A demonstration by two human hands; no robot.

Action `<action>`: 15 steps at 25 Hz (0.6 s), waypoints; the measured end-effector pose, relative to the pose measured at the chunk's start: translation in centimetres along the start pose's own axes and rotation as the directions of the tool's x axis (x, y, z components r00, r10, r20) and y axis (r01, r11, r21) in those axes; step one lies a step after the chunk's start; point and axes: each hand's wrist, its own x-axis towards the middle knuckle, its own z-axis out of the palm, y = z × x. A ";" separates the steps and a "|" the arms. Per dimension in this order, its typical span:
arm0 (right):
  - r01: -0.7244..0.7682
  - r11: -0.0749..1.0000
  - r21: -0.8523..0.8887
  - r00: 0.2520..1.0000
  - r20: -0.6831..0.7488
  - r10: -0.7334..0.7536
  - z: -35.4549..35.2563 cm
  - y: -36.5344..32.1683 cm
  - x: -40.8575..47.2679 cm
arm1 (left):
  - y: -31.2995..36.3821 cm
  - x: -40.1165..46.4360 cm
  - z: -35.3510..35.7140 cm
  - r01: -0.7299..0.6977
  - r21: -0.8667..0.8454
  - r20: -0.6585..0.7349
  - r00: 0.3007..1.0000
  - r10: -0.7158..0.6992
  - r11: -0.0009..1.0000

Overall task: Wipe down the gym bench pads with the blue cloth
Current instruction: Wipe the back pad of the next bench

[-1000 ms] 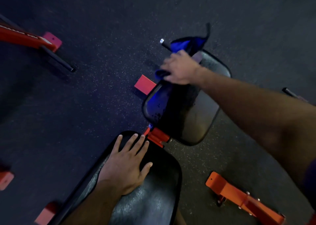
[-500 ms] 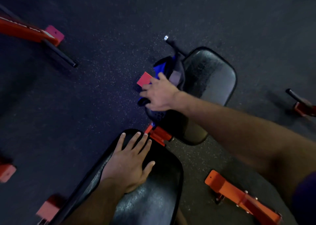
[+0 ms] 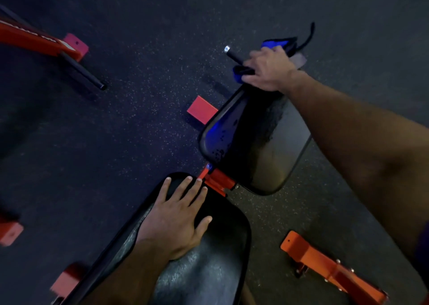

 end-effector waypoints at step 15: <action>0.360 0.932 0.043 0.931 -0.081 -0.356 -1.4 -16.5 -8.5 | 0.3 0.1 -1.1 0.008 -0.006 0.070 0.997 -0.007 1.000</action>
